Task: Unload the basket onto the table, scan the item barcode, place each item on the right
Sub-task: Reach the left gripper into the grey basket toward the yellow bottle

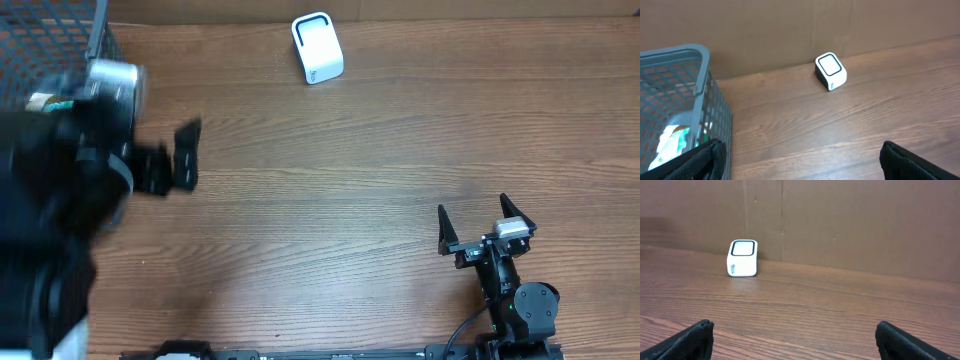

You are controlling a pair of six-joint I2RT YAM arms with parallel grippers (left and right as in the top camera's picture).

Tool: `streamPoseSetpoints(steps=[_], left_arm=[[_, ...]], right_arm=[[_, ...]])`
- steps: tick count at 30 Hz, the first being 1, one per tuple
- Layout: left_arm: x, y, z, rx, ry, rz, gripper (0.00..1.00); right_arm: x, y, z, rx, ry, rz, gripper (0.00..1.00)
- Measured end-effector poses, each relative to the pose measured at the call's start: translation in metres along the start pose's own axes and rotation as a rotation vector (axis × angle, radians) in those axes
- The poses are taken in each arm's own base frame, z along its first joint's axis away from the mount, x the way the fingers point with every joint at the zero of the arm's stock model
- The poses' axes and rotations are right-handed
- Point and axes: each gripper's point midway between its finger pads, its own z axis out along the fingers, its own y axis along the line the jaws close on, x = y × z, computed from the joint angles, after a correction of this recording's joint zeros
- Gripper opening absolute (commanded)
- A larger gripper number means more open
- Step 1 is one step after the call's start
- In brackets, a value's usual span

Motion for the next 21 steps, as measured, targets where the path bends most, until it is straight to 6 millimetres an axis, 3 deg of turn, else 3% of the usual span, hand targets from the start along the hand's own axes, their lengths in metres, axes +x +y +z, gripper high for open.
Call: streamPoseSetpoints(steps=[7,12,15,21], left_arm=[[0.022,0.01,0.065,-0.002,0.184,0.006,1.0],[0.031,0.027,0.08,-0.078,0.239,0.014,1.0],[0.036,0.051,0.081,-0.156,0.265,-0.016,1.0],[0.055,0.132,0.064,-0.363,0.296,-0.169,0.99]], right_arm=[[0.0,0.0,0.0,0.0,0.0,0.0,1.0],[0.0,0.0,0.0,0.0,0.0,-0.001,1.0],[0.0,0.0,0.0,0.0,-0.001,0.0,1.0],[0.0,0.0,0.0,0.0,0.0,0.0,1.0]])
